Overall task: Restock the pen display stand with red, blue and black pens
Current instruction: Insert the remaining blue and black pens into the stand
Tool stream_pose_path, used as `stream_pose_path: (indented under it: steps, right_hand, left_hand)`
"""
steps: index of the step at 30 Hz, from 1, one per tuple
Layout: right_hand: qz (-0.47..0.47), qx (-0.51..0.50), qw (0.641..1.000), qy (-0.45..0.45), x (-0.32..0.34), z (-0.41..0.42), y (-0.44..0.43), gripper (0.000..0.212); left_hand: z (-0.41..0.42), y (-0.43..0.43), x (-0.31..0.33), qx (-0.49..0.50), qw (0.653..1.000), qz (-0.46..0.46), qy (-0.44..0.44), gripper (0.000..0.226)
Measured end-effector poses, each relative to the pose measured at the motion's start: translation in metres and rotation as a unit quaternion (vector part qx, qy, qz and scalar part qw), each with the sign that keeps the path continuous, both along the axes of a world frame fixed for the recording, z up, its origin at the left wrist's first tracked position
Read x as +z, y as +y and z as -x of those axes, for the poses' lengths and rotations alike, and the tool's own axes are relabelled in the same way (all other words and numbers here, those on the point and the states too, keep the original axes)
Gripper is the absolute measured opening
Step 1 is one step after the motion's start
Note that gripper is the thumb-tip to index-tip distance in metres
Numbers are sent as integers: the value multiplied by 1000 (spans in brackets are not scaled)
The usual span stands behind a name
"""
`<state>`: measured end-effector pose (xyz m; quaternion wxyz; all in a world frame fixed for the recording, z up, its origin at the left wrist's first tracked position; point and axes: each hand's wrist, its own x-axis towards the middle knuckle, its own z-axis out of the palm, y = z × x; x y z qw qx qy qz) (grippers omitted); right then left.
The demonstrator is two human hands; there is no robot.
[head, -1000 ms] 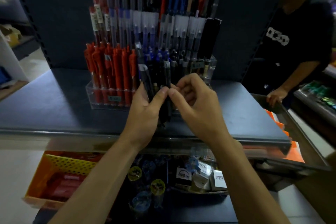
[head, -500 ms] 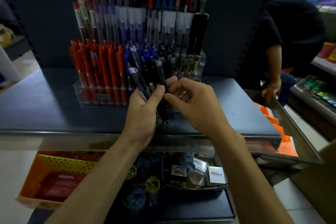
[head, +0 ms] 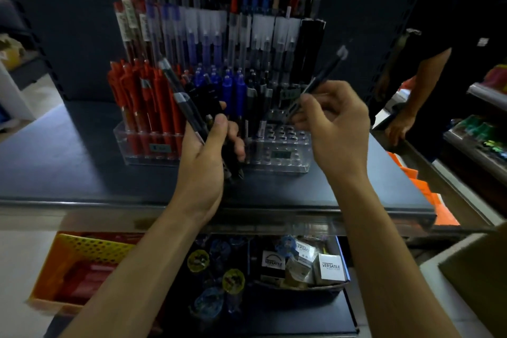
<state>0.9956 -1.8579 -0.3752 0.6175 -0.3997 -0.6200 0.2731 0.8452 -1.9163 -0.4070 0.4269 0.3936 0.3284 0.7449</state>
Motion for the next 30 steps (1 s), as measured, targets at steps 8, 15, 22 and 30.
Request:
stream_pose_path:
  steps: [8,15,22,30]
  right_hand:
    - [-45,-31,997,-54,-6,12,9,8]
    - [-46,-125,943,-306,-21,26,12,15]
    - [-20,-174,940,-294,-20,27,6,21]
    - [-6,-154,930,-334,-31,20,1,26]
  left_hand:
    - [3,2,-4,20,999,-9,25,14]
    - [5,0,-7,-38,999,-22,9,22]
    - [5,-4,-9,-3,994,-15,105,24]
    - [2,-9,-3,-66,994,-23,89,29]
